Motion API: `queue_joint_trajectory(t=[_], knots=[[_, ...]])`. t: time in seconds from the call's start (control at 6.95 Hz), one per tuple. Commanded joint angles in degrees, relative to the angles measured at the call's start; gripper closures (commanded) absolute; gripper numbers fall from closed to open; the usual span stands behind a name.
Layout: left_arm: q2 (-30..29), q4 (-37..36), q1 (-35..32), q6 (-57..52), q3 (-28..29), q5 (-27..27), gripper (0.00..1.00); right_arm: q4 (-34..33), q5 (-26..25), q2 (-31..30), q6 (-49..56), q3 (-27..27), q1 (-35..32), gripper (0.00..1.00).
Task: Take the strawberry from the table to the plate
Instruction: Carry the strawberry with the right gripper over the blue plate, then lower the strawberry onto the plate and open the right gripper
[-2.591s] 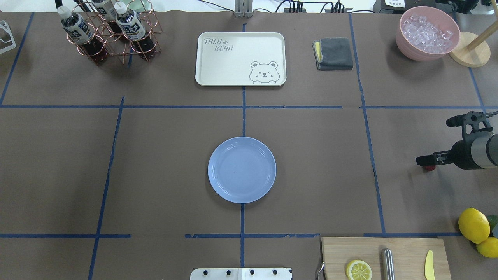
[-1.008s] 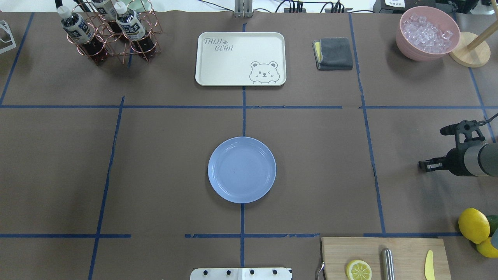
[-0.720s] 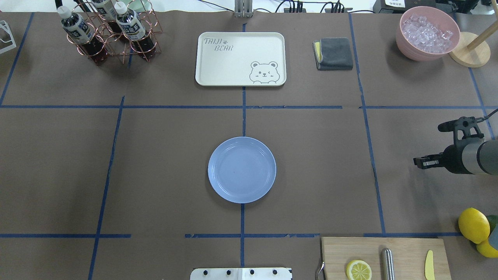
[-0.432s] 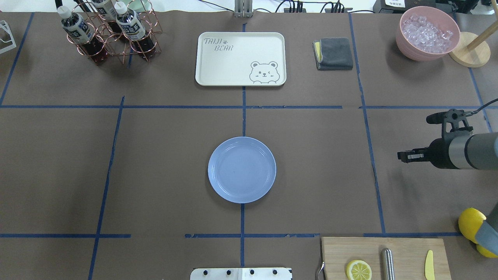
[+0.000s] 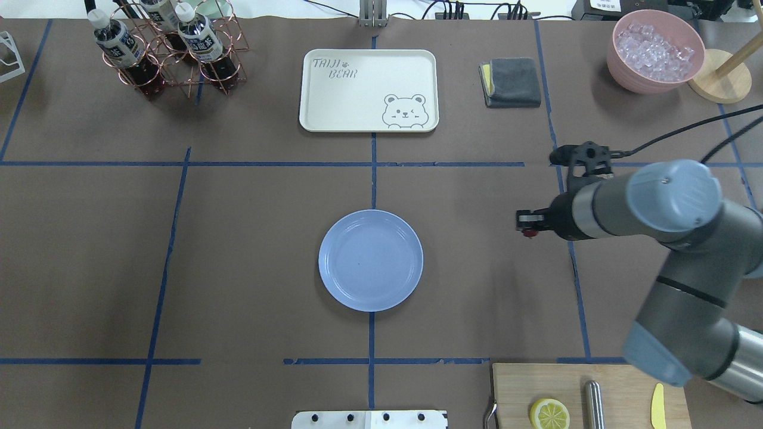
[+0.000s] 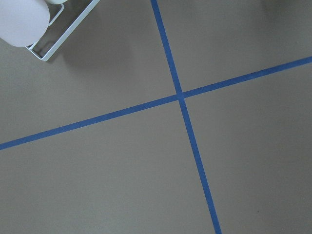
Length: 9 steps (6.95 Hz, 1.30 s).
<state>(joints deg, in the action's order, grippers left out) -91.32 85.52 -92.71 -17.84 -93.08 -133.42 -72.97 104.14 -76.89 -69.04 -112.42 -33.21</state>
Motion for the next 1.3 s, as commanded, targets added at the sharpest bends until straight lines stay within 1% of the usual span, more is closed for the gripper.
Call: queue_joint_trajectory(t=[0.0, 0.14, 0.29, 0.43, 0.58, 1.15], knots=[[-0.1, 0.0, 0.1, 0.0, -0.7, 0.0, 0.00, -22.5, -4.8, 22.6, -9.1, 4.2, 6.8, 1.00], [-0.1, 0.0, 0.1, 0.0, -0.9, 0.0, 0.00, -22.3, -8.0, 28.1, -12.1, 10.3, 10.1, 1.00], [-0.1, 0.0, 0.1, 0.0, -1.1, 0.0, 0.00, -22.0, -9.6, 33.2, -12.9, 17.5, 10.9, 1.00], [-0.1, 0.0, 0.1, 0.0, -1.1, -0.7, 0.00, -18.2, -9.7, 34.3, -13.7, 22.5, 11.6, 1.00], [-0.2, 0.0, 0.1, 0.0, -1.1, -2.7, 0.00, -15.9, -11.1, 33.5, -13.7, 24.9, 12.4, 1.00], [-0.1, 0.0, 0.1, 0.0, -1.0, -2.7, 0.00, -16.1, -11.5, 32.6, -13.8, 25.1, 13.6, 1.00]])
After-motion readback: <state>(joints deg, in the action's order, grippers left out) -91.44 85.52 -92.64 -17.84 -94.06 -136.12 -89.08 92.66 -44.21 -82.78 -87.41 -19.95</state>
